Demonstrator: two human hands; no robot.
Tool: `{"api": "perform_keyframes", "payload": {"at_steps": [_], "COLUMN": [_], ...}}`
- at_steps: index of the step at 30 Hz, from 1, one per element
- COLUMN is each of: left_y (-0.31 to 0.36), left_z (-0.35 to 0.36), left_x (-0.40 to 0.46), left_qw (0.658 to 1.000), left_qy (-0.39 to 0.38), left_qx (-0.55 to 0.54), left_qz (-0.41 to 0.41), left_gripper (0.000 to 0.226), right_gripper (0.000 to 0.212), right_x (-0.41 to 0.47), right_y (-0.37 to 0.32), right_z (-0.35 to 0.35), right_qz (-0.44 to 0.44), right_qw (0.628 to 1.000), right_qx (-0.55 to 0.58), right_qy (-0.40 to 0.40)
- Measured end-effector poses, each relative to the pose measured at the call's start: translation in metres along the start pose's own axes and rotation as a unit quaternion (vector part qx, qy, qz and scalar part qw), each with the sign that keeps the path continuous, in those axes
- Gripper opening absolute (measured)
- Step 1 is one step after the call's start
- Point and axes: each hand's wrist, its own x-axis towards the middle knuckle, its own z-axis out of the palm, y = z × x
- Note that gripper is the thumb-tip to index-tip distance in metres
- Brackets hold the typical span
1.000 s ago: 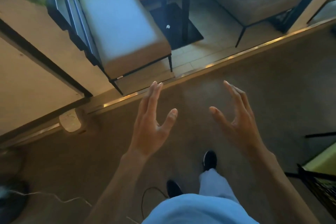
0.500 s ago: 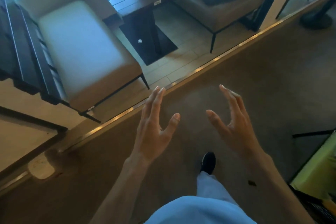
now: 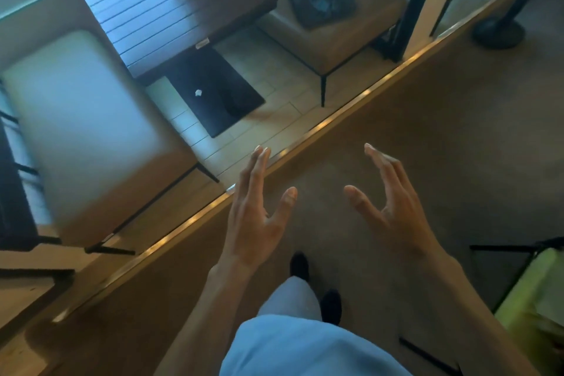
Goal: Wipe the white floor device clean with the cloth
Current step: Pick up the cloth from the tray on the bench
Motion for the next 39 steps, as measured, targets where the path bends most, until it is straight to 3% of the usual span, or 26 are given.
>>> {"api": "perform_keyframes", "payload": {"at_steps": [26, 39], "left_y": [0.025, 0.087], "left_z": [0.128, 0.239], "left_x": [0.468, 0.636], "left_qw": [0.999, 0.999], "left_qy": [-0.028, 0.026], "left_qx": [0.009, 0.019], "left_qz": [0.041, -0.032], "left_gripper": [0.072, 0.071], "right_gripper": [0.074, 0.073], "right_x": [0.427, 0.63], "right_y": [0.116, 0.215], "right_z": [-0.109, -0.221], "right_qz": [0.042, 0.008], "right_qw": [0.998, 0.998], "right_qx": [0.032, 0.04], "right_qy": [0.041, -0.049]}}
